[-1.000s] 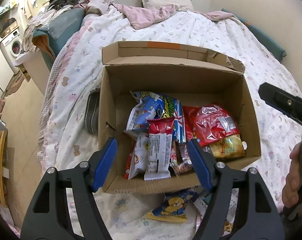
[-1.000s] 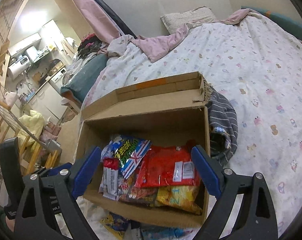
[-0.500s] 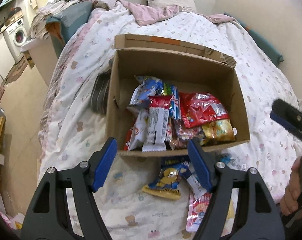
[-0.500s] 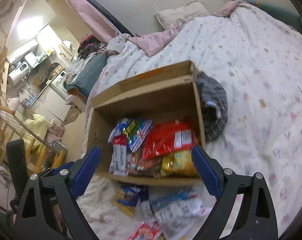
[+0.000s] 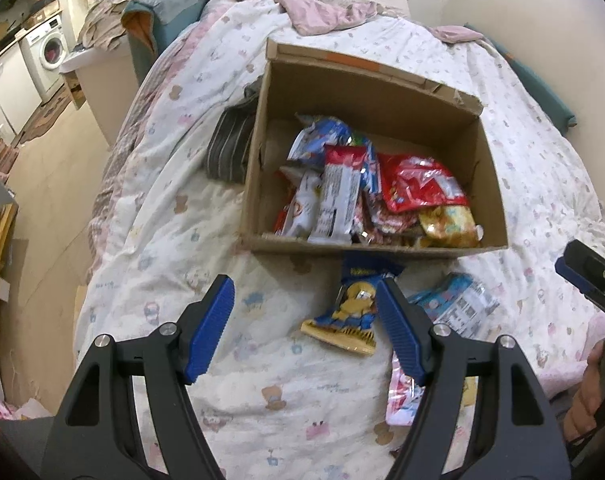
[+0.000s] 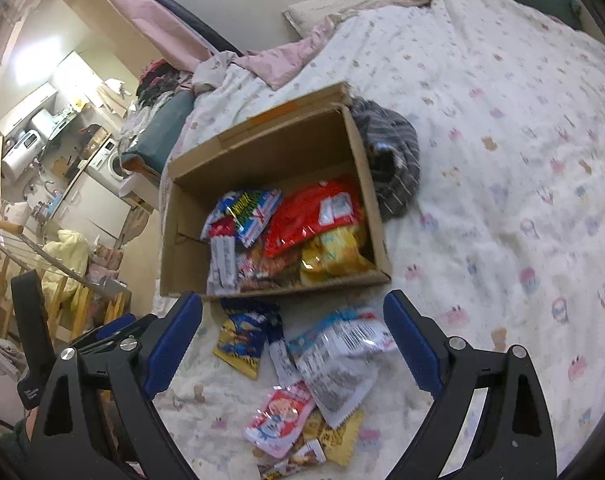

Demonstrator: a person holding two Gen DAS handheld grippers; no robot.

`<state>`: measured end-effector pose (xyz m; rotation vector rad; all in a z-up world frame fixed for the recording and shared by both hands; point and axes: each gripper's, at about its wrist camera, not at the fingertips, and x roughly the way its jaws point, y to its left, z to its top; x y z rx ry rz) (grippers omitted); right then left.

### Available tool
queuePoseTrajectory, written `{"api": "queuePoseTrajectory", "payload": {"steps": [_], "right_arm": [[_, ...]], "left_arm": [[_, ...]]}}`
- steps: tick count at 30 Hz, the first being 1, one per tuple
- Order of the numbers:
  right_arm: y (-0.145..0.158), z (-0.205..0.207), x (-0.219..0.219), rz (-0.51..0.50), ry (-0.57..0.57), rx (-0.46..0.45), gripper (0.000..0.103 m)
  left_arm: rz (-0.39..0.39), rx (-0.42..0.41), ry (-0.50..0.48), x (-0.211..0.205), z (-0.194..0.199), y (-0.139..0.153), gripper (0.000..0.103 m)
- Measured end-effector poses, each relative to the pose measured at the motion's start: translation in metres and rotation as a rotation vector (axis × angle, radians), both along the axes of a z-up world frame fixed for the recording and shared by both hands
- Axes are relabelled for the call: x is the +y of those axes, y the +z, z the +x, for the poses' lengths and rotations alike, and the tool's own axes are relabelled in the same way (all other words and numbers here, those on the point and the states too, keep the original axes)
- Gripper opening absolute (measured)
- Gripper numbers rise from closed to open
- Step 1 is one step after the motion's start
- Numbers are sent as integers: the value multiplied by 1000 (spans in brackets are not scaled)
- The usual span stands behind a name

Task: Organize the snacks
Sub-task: 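Withdraw both tools from the box toward the remaining pile, then grasp the blue bear-print bag with the left tool while the right tool grasps the white barcode bag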

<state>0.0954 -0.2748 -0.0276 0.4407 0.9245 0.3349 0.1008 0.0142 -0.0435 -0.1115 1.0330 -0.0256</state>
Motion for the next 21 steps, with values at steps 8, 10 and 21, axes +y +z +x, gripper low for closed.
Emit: {"api": "queuePoseTrajectory", "payload": {"steps": [8, 10, 21], "right_arm": [[-56, -1, -6, -30, 35, 227, 94], [-69, 3, -4, -16, 32, 276, 94], [-121, 38, 22, -18, -11, 487, 103]], "left_arm": [[14, 59, 28, 0, 2, -16, 70], [5, 70, 40, 1, 4, -18, 70], [-4, 82, 64, 16, 6, -22, 70]]}}
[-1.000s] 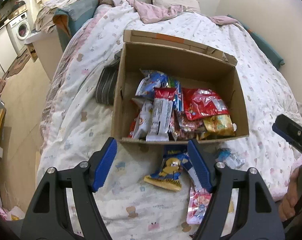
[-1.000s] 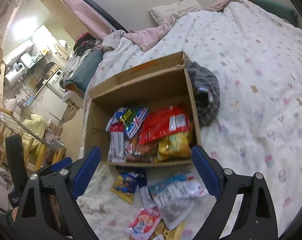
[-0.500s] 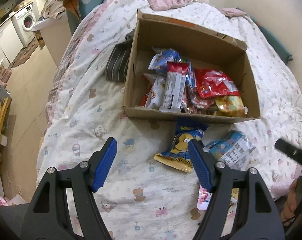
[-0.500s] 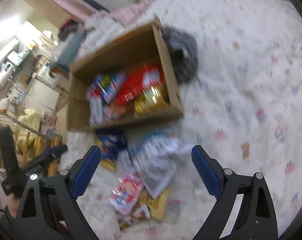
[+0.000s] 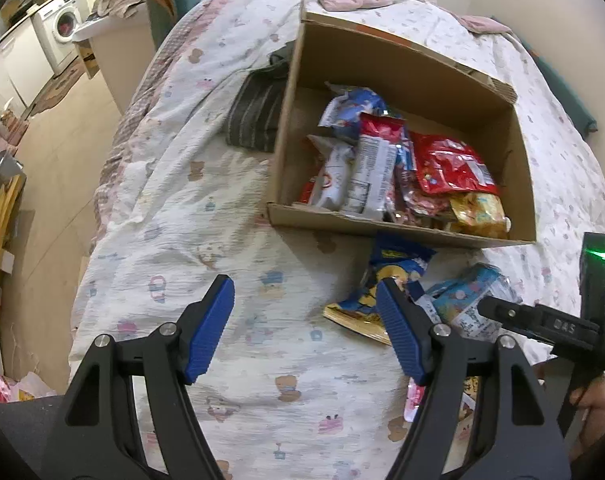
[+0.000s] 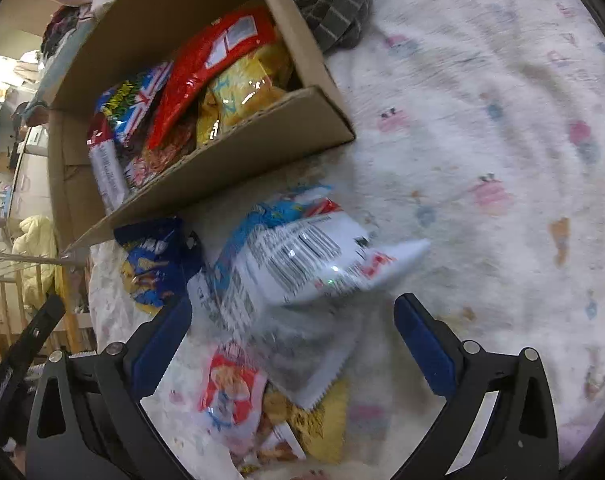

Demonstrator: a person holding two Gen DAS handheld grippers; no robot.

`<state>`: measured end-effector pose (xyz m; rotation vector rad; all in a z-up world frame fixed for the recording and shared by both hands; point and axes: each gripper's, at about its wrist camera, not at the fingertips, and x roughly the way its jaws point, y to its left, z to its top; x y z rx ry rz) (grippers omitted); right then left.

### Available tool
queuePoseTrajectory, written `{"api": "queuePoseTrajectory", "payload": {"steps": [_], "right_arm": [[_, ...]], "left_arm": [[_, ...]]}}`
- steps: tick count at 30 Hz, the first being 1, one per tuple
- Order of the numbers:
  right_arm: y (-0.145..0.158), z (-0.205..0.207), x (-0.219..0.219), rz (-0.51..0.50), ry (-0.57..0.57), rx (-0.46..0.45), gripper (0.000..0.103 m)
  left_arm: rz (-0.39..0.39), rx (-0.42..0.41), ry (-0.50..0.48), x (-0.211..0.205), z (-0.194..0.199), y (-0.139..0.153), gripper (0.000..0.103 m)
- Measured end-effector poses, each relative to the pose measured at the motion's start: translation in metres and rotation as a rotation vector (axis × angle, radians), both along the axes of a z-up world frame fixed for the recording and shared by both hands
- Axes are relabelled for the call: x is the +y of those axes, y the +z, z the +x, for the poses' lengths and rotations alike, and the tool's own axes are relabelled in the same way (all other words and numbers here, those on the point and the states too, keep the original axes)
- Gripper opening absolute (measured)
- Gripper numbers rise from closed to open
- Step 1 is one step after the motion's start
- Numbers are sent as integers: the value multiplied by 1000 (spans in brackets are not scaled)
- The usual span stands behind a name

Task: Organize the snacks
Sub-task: 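Grasp the blue bear-print bag with the left tool while the right tool grasps the white barcode bag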

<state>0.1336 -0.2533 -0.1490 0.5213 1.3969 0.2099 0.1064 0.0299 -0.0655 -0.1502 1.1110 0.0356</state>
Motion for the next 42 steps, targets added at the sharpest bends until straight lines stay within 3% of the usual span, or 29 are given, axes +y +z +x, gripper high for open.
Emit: {"api": "queuePoseTrajectory", "payload": {"steps": [3, 5, 14, 20, 23, 32, 33, 35, 36, 38, 42], "right_arm": [[-14, 8, 5, -20, -8, 43, 102], [-18, 11, 9, -63, 21, 58, 85], [6, -4, -10, 1, 34, -16, 53], [31, -23, -32, 79, 32, -100, 51], [41, -32, -42, 68, 31, -139, 52], [38, -34, -62, 87, -9, -144, 52], [39, -34, -62, 88, -12, -146, 52], [41, -34, -64, 97, -15, -151, 52], [42, -34, -63, 99, -14, -154, 51], [44, -33, -62, 100, -7, -158, 51], [44, -33, -56, 96, 10, -154, 51]], "left_arm": [[-2, 7, 19, 8, 0, -2, 70], [1, 10, 30, 12, 0, -4, 70], [24, 41, -8, 1, 6, -17, 70], [22, 81, -59, -16, 11, -31, 70], [28, 110, -92, -29, 16, -41, 70], [63, 163, -245, -84, 33, -67, 69], [72, 163, -254, -88, 34, -69, 67], [94, 173, -263, -93, 37, -74, 47], [110, 172, -261, -94, 38, -75, 41], [152, 156, -246, -91, 38, -75, 35], [101, 173, -237, -84, 33, -72, 30]]}}
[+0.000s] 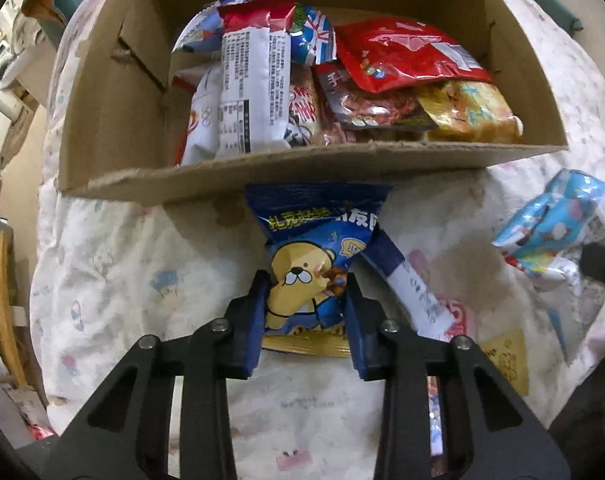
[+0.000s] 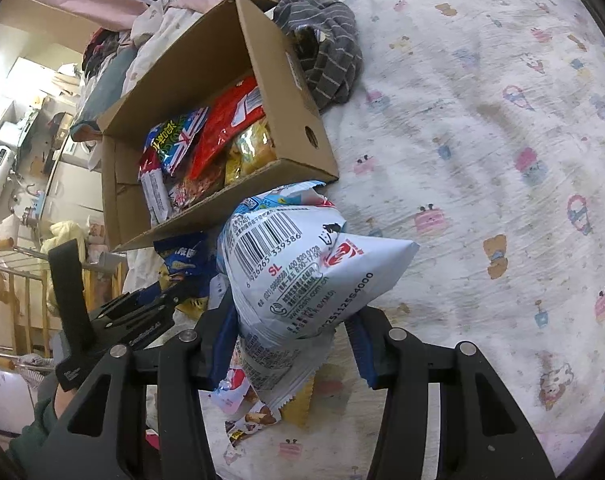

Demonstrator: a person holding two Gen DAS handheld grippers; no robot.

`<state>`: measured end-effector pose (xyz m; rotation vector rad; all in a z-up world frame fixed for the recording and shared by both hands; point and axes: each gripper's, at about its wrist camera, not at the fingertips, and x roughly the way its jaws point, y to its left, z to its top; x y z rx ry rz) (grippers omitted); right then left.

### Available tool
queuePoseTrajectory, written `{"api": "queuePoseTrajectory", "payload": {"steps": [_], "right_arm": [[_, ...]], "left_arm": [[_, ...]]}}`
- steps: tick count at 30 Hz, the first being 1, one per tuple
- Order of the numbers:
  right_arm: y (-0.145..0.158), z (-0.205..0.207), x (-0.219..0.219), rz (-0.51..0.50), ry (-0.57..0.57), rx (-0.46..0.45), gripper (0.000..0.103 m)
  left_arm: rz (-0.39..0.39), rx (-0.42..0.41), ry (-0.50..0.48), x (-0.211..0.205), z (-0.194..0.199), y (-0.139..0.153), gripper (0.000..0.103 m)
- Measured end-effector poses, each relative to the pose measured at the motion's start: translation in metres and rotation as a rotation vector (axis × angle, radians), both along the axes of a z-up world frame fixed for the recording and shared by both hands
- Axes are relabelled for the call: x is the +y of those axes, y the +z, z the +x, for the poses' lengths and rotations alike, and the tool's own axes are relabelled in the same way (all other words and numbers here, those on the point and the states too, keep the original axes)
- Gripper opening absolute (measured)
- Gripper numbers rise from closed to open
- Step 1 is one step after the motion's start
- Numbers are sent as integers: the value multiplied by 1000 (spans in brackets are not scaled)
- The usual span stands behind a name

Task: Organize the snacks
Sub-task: 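Grasp the blue bear-print bag with the left tool while the right tool grasps the white barcode bag, then carry both bags over the box and open both tools to drop them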

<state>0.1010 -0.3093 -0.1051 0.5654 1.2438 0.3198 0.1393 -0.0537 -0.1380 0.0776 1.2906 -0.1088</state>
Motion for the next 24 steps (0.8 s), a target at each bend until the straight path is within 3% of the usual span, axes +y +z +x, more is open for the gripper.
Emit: {"api": "queuePoseTrajectory", "payload": {"steps": [7, 14, 24], "right_arm": [[6, -5, 24, -24, 70, -19, 51], [18, -9, 55, -24, 156, -56, 51], [63, -12, 72, 22, 183, -215, 52]], "left_arm": [[-7, -31, 2, 15, -28, 16, 29], [1, -88, 67, 39, -58, 34, 29], [-48, -228, 127, 63, -80, 91, 29]]}}
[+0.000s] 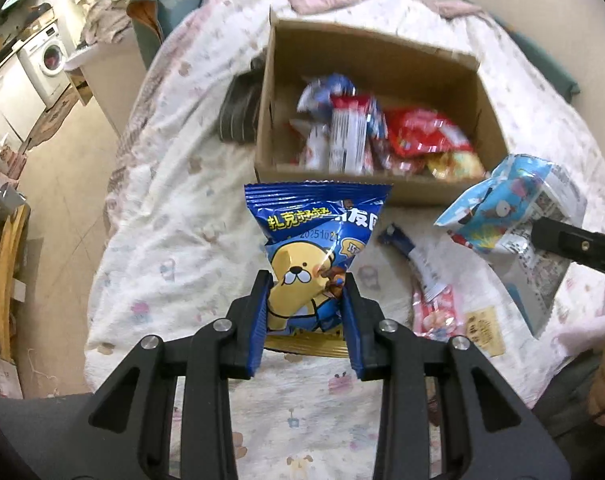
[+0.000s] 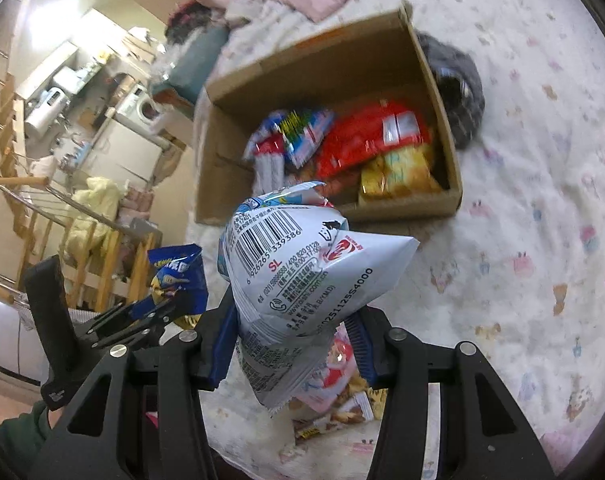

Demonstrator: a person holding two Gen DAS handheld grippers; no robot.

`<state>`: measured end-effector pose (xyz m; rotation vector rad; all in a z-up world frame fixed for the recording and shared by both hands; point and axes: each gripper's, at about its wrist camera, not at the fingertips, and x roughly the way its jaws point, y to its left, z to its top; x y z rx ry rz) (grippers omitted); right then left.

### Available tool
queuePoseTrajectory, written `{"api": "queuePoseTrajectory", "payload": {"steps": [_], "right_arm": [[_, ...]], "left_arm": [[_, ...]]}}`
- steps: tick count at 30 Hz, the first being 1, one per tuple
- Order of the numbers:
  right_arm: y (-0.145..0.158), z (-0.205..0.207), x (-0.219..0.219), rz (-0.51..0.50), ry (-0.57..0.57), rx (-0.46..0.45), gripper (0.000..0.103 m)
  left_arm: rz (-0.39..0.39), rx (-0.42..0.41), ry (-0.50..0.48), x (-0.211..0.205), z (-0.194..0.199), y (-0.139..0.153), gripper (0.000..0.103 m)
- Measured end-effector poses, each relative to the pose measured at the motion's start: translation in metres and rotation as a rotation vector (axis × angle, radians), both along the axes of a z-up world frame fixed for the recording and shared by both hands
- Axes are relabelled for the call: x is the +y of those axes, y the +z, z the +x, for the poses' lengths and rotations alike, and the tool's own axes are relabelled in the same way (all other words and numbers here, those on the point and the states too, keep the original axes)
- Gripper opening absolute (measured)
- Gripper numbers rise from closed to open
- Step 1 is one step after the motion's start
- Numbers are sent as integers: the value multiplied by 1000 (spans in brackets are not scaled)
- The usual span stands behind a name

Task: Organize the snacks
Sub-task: 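Carry both bags over the box and open both tools to drop them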

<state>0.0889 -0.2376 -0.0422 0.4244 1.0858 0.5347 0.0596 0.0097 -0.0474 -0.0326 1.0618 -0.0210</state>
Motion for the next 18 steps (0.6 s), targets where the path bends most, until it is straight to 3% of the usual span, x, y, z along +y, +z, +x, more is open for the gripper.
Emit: {"api": "queuePoseTrajectory", "payload": {"steps": [8, 18], "right_arm": [[40, 16, -20, 1, -103, -133, 52], [53, 76, -25, -5, -144, -144, 52]], "left_arm": [[-6, -88, -16, -1, 38, 46, 29], [9, -137, -49, -12, 105, 62, 29]]}}
